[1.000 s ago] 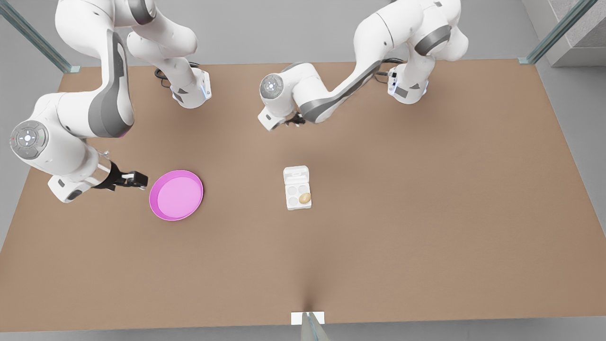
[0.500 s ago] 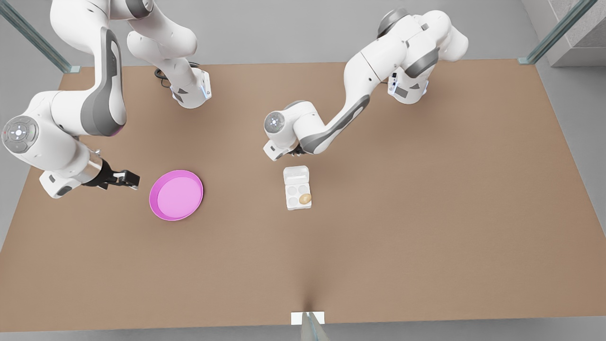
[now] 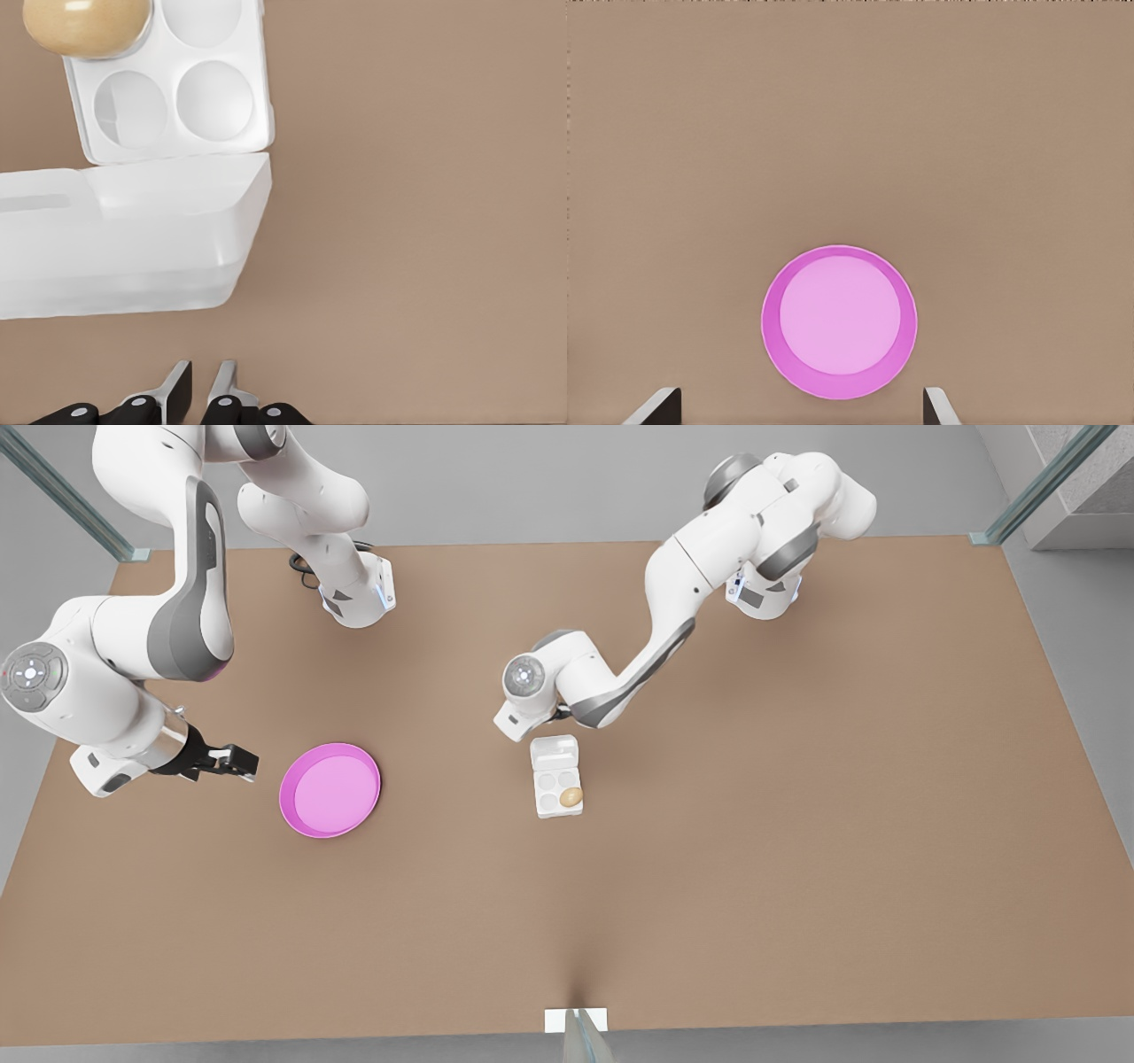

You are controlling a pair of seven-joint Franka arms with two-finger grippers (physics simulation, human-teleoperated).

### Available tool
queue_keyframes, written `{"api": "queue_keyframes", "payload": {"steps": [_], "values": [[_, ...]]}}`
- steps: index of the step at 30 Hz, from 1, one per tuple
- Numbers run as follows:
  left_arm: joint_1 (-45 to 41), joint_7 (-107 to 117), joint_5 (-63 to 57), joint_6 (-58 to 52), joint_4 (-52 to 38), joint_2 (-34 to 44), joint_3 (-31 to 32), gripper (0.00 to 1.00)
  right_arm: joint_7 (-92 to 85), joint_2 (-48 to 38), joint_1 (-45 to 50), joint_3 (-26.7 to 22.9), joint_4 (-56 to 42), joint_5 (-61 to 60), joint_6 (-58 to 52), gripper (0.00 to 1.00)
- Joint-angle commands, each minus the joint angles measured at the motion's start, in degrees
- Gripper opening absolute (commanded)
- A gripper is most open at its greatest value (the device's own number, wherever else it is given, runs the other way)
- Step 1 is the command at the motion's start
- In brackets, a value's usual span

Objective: Pack egg into the box and close the box lid

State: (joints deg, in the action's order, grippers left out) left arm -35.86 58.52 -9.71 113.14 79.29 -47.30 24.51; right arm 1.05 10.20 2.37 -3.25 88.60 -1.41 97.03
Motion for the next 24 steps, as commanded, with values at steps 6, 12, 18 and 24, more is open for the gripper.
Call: {"api": "queue_keyframes", "payload": {"steps": [6,12,18,24], "values": [[-0.2,-5.8,3.8,2.4,0.1,-0.2,-0.1,0.35,-0.1,0.3,-0.1,0.0,0.0,-0.8,0.0,1.00],[-0.2,-6.4,3.3,6.4,0.0,-0.6,-0.4,0.35,-0.1,0.3,-0.1,0.0,-0.1,-0.8,0.0,1.00],[0.3,-6.9,3.4,7.6,-0.7,-0.4,-1.5,0.35,-0.1,0.3,-0.4,0.0,-0.1,-0.9,0.1,1.00],[0.7,-7.6,3.4,7.7,-1.4,-0.2,-1.7,0.35,-0.1,0.3,-0.7,0.0,0.0,-0.9,0.0,1.00]]}}
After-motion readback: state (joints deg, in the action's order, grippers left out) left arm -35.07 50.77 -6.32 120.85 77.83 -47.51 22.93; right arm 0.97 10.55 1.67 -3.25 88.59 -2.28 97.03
